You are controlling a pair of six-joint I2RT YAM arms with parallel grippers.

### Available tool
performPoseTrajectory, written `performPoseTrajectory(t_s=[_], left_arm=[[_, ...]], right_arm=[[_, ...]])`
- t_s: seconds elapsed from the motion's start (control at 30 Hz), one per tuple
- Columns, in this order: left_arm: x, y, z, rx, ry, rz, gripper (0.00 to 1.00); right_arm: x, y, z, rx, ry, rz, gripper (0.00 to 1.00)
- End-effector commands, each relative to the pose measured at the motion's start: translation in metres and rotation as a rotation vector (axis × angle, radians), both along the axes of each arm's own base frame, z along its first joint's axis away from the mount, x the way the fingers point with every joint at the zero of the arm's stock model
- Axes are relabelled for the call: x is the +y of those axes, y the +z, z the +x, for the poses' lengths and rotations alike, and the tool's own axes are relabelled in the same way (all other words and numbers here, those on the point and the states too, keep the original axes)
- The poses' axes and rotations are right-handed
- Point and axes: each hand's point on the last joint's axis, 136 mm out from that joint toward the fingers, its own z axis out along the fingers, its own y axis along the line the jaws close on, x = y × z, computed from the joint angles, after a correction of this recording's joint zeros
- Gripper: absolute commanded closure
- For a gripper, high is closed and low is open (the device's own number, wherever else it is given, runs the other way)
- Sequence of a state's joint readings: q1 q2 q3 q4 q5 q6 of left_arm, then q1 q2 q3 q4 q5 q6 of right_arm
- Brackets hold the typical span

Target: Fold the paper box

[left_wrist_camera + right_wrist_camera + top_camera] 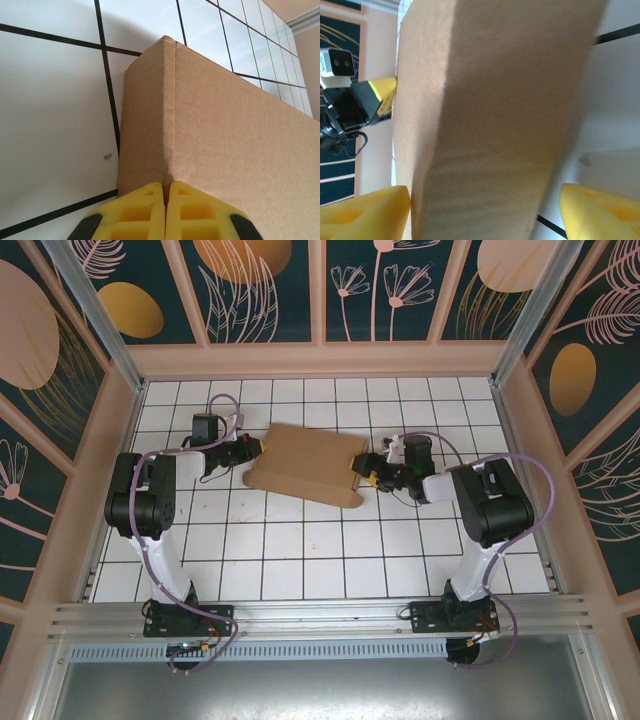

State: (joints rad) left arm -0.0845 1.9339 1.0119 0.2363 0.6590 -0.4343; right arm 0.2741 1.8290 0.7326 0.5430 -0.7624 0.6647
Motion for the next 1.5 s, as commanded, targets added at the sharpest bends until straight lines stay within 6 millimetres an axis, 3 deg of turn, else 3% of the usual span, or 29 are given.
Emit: performPoseTrajectory(t_s=[0.0, 0.13, 0.23, 0.4, 0.57, 0.63, 0.77, 0.87, 0.97, 1.03, 1.17, 1.33, 1.47], left_arm=[[0.019, -0.079, -0.047, 0.292, 0.050, 0.101, 0.98], [0.018, -0.069, -0.043, 0.269, 0.057, 0.089, 0.96], [0.020, -0.046, -0.034, 0.204, 0.078, 0.088, 0.89], [0.037, 0.007, -0.024, 0.046, 0.152, 0.170, 0.63], [0.056, 0.065, -0.021, -0.146, 0.238, 0.324, 0.55], [0.046, 0.075, -0.024, -0.194, 0.223, 0.390, 0.55], [-0.006, 0.092, -0.039, -0.351, 0.063, 0.601, 0.53], [-0.048, 0.096, -0.060, -0.483, -0.152, 0.664, 0.50], [-0.071, 0.090, -0.089, -0.641, -0.371, 0.771, 0.49], [-0.074, 0.081, -0.101, -0.702, -0.458, 0.856, 0.48], [-0.071, 0.071, -0.102, -0.708, -0.496, 0.927, 0.48], [-0.091, 0.042, -0.121, -0.711, -0.657, 0.996, 0.46], [-0.090, 0.032, -0.111, -0.718, -0.630, 1.083, 0.47]], right_arm=[[0.018, 0.001, -0.006, 0.024, 0.052, 0.054, 0.26], [0.018, 0.005, -0.003, 0.032, 0.021, 0.097, 0.40], [0.015, 0.005, -0.001, 0.040, 0.000, 0.085, 0.42], [0.014, 0.006, -0.001, 0.063, -0.005, 0.101, 0.46], [0.014, 0.012, -0.004, 0.090, 0.009, 0.118, 0.47], [0.012, 0.012, -0.004, 0.105, 0.006, 0.101, 0.47], [0.010, 0.010, -0.006, 0.137, 0.016, 0.095, 0.47], [0.007, 0.010, -0.005, 0.160, 0.011, 0.107, 0.48], [0.003, 0.012, -0.005, 0.167, -0.001, 0.127, 0.48], [0.005, 0.014, -0.006, 0.170, 0.007, 0.143, 0.48], [0.007, 0.016, -0.007, 0.180, 0.014, 0.175, 0.48], [0.008, 0.016, -0.007, 0.183, 0.019, 0.187, 0.48], [0.009, 0.019, -0.009, 0.183, 0.027, 0.204, 0.48]])
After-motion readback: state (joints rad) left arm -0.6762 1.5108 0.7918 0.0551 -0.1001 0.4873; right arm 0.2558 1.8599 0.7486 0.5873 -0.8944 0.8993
